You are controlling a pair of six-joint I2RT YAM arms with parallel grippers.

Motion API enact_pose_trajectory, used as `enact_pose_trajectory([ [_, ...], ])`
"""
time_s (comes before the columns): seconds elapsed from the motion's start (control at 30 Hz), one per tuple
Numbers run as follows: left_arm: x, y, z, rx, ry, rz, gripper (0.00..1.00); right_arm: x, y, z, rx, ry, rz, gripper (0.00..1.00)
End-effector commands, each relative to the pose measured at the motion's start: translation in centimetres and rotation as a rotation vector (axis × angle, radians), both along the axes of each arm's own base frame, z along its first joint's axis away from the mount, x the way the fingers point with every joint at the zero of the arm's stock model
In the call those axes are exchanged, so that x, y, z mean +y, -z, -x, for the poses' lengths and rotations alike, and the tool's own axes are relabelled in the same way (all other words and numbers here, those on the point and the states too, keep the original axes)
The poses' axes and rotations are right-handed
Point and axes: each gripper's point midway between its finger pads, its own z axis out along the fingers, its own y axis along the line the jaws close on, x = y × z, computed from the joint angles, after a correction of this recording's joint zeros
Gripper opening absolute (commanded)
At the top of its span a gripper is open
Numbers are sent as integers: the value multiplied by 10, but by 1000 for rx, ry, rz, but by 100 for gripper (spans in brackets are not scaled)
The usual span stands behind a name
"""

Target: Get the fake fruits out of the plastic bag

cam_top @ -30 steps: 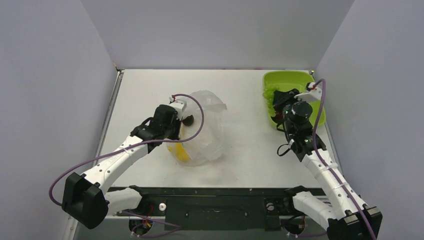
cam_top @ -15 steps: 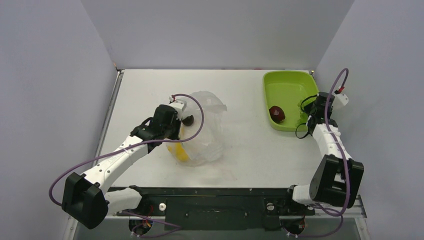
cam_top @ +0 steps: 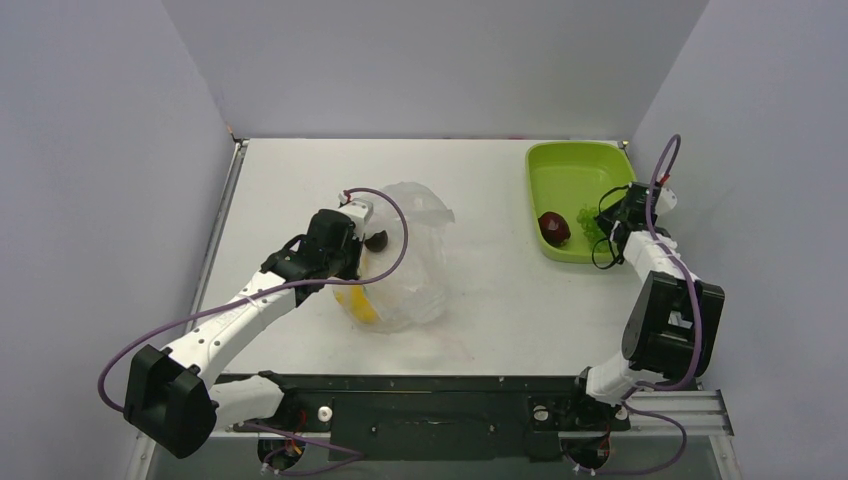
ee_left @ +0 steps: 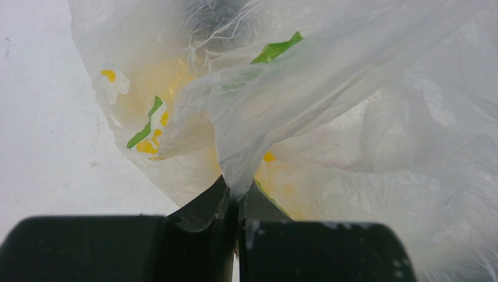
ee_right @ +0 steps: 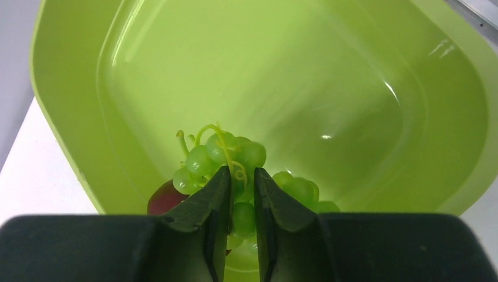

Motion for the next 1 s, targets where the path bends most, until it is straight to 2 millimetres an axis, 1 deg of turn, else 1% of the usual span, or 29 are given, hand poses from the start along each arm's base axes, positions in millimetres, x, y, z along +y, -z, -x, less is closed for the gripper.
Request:
enact_pose_trajectory([
  [0.0, -6, -25, -7, -63, 10, 44, 0, 6, -8, -7, -1, -28, 12, 22],
  [0.03, -6, -25, -7, -64, 12, 46, 0, 6, -7, -7, 4, -33, 15, 24],
  [0.07, -7, -26, -7, -63, 15, 48, 0, 8, -7, -7, 10, -39, 18, 30],
  [0.1, -7, -26, -6, -62, 16, 48, 0, 7, -7, -6, 16, -40, 31, 32],
  [0.13, -7, -25, -6, -61, 18, 49, 0, 8, -9, -6, 23, -42, 46, 38],
  [0.2, -7, -26, -6, -63, 18, 50, 0, 12, -13, -5, 27, -56, 70, 45],
  [0.23, -7, -27, -6, -66, 19, 53, 0, 16, -17, -5, 22, -69, 78, 46],
  [0.27, -8, -26, -6, -65, 22, 54, 0, 13, -20, -4, 21, -55, 99, 48],
  [0.33, -9, -27, -6, -67, 24, 58, 0, 16, -31, -2, 8, -56, 132, 48],
  [0.37, -9, -27, -6, -65, 24, 57, 0, 21, -39, -1, -8, -69, 150, 49],
  [0.4, -8, -27, -6, -65, 22, 55, 0, 22, -50, 1, -30, -62, 173, 49],
  [0.43, -8, -27, -6, -66, 21, 53, 0, 30, -52, 2, -34, -83, 187, 49],
  [0.47, -8, -27, -6, -67, 21, 53, 0, 35, -62, 4, -56, -90, 201, 49],
  [0.5, -8, -27, -6, -69, 21, 54, 0, 48, -64, 4, -64, -126, 213, 49],
  [0.53, -8, -27, -6, -69, 22, 55, 0, 54, -72, 6, -82, -143, 232, 49],
  [0.57, -8, -27, -6, -71, 23, 57, 0, 68, -74, 7, -93, -178, 242, 49],
  [0.6, -9, -27, -7, -69, 24, 58, 0, 76, -81, 8, -108, -198, 264, 49],
  [0.63, -9, -27, -7, -66, 26, 57, 0, 95, -82, 10, -116, -244, 270, 49],
  [0.67, -9, -26, -6, -62, 26, 55, 0, 102, -86, 11, -127, -262, 274, 49],
  [0.7, -9, -26, -7, -61, 26, 54, 0, 119, -86, 12, -137, -304, 271, 49],
  [0.73, -9, -26, -6, -61, 25, 54, 0, 128, -90, 14, -151, -327, 267, 49],
  [0.77, -9, -26, -6, -63, 24, 54, 0, 144, -90, 16, -163, -369, 264, 49],
  [0.8, -9, -26, -6, -67, 24, 56, 0, 153, -94, 19, -179, -392, 265, 49],
  [0.83, -9, -26, -6, -67, 25, 57, 0, 170, -97, 22, -194, -439, 261, 48],
  [0.87, -9, -27, -6, -68, 26, 57, 0, 178, -100, 24, -207, -464, 258, 48],
  [0.93, -9, -27, -6, -67, 25, 56, 0, 213, -107, 33, -239, -566, 245, 48],
  [0.97, -8, -27, -6, -68, 25, 55, 0, 223, -108, 37, -249, -600, 235, 48],
])
